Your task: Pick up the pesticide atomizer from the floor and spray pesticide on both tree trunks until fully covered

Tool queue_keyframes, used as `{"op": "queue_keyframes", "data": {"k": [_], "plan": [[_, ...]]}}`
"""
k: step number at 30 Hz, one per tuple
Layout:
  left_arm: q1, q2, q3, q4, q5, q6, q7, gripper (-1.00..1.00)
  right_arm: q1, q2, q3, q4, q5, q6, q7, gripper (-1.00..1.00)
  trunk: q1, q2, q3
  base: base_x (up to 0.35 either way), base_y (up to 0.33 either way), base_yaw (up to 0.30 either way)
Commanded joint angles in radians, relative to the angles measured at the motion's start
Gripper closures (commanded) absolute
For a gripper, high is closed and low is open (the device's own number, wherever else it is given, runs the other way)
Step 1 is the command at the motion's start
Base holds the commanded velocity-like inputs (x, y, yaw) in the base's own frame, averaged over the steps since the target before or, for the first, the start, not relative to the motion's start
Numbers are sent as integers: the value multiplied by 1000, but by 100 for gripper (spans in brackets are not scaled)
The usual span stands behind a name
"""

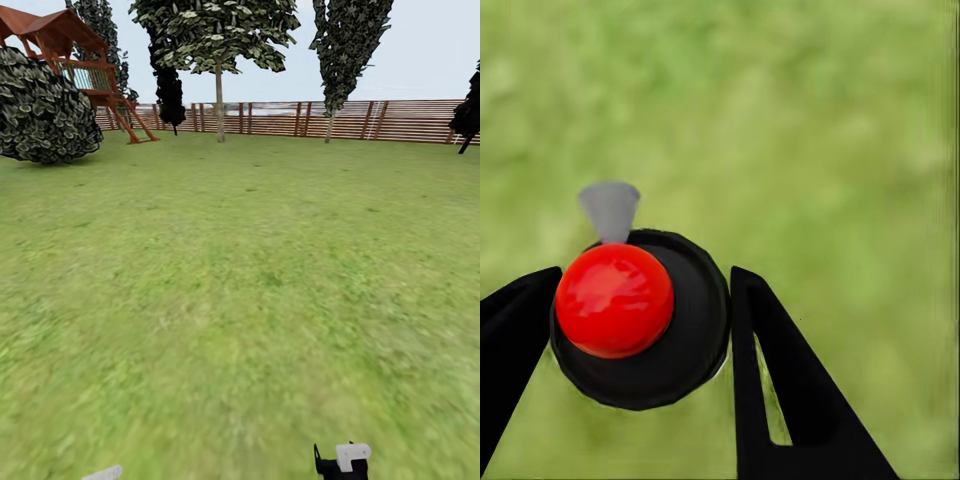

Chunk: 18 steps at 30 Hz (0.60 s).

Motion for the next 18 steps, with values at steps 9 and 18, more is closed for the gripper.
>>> {"op": "queue_keyframes", "data": {"k": [9, 18], "plan": [[0, 0, -8, 0, 8, -4, 1, 100, 0, 0, 10, 2, -6, 0, -4, -100, 0, 0, -1, 339, -62, 0], [0, 2, -6, 0, 8, -3, 2, 100, 0, 0, 10, 2, -5, 0, -4, -100, 0, 0, -1, 339, -1, 0]]}}
